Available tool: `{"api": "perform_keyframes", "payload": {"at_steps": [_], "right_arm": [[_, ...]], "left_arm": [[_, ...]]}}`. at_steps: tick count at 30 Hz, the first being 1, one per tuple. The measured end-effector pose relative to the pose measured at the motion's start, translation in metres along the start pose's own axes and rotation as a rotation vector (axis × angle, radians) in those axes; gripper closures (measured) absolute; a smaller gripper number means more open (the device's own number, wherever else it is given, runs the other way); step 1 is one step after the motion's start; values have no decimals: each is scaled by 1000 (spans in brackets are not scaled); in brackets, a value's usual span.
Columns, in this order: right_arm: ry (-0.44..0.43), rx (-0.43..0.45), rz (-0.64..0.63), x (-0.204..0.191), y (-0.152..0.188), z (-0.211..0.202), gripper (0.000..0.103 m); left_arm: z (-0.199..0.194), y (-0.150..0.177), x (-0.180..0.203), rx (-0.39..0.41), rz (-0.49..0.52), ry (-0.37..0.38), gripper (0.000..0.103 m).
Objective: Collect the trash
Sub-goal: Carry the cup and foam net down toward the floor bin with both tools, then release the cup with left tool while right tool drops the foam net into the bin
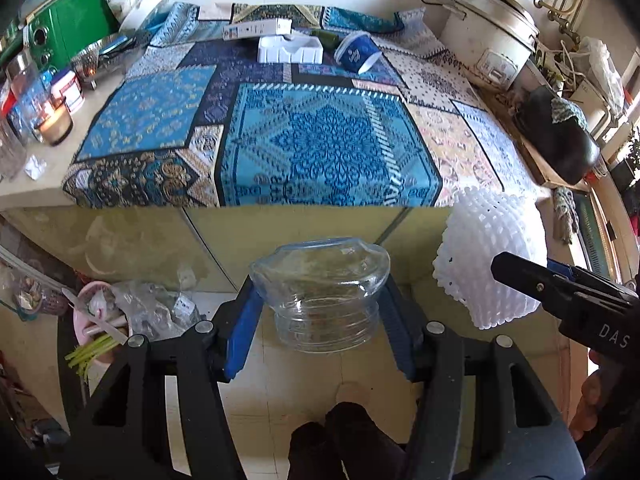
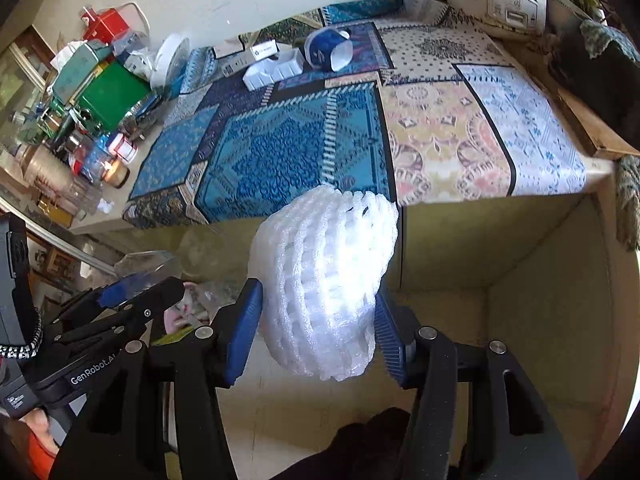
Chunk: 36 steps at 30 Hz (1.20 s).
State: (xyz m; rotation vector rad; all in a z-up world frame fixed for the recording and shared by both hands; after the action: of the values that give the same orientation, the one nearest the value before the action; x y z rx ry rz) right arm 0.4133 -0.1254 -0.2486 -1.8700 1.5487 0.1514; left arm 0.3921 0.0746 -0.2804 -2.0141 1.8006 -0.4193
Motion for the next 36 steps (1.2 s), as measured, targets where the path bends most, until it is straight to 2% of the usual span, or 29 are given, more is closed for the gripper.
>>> {"api": "perform_keyframes", "payload": {"at_steps": [5,8,13,25,31,36], "right_arm": [[25,-66,31,27,30,25,52],[11,-103,65,50,47,48,52],[11,-151,111,95,72,92,52],[16,-218,187,208,136,234,52],[17,-243,178,246,167,308,52],[14,-258,188,269,192,361,52]], "left_arm": [[43,32,12,-78,7,8,46],[78,49,21,-129,12,-3,46],[139,78,35,-170,19,-12,46],[359,173,47,-321,-88,8,46],[458,216,56,-370,-122,58,46],[522,247,55,-410,-154,99,46]]}}
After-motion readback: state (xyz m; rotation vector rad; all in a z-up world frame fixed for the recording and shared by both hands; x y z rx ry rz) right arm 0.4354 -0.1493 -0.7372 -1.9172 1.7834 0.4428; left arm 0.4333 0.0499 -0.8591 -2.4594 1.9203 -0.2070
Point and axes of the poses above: each gripper's, at about its wrist camera, not at the fingertips, and z roughly the way its jaws point, x to its right, y to its underside, the point moved 3 cm from there along z, roughly the way its jaws point, and after that the axes turned 14 degrees about -y, right-handed, at the moved point
